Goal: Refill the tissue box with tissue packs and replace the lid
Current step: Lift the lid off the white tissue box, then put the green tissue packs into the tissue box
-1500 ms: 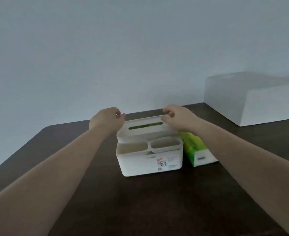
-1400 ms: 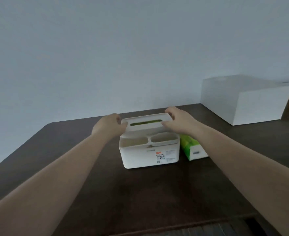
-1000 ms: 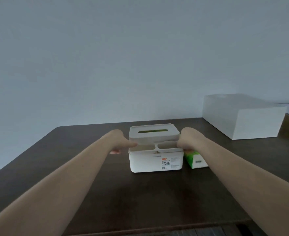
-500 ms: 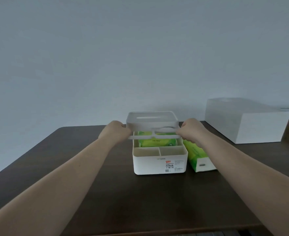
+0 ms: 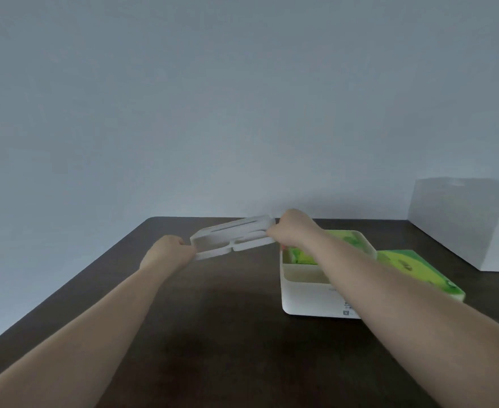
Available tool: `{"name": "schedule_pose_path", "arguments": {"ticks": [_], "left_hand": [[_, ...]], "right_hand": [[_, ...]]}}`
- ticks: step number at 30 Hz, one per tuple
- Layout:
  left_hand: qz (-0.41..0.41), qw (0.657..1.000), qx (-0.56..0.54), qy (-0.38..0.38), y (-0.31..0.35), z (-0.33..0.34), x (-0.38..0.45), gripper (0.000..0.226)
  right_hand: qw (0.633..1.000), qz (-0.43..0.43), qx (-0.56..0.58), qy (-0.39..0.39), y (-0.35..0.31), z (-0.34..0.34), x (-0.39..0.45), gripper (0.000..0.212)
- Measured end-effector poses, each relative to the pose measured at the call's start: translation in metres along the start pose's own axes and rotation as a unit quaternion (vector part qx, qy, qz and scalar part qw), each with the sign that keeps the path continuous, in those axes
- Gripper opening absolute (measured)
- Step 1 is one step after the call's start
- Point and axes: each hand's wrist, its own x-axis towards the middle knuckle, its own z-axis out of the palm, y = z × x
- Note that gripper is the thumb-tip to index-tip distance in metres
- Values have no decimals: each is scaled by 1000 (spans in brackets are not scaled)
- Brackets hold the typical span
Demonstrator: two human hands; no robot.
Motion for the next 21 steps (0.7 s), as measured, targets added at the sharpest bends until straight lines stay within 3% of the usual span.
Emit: {"name": "schedule_pose_path", "arguments": {"ticks": [14,18,21], "left_hand": [[-58,997,2,-51,-53,34,15,30],[-69,995,-28,-64,-57,42,16,25],[-67,994,-18,-81,-60,47,16,27]], "right_hand": [[972,-19,-231,-26,-18,57,24,9],[954,-37,-295,-27,-15,58,20,10],[961,-62,-270,-15,-12,57,15,18]]}}
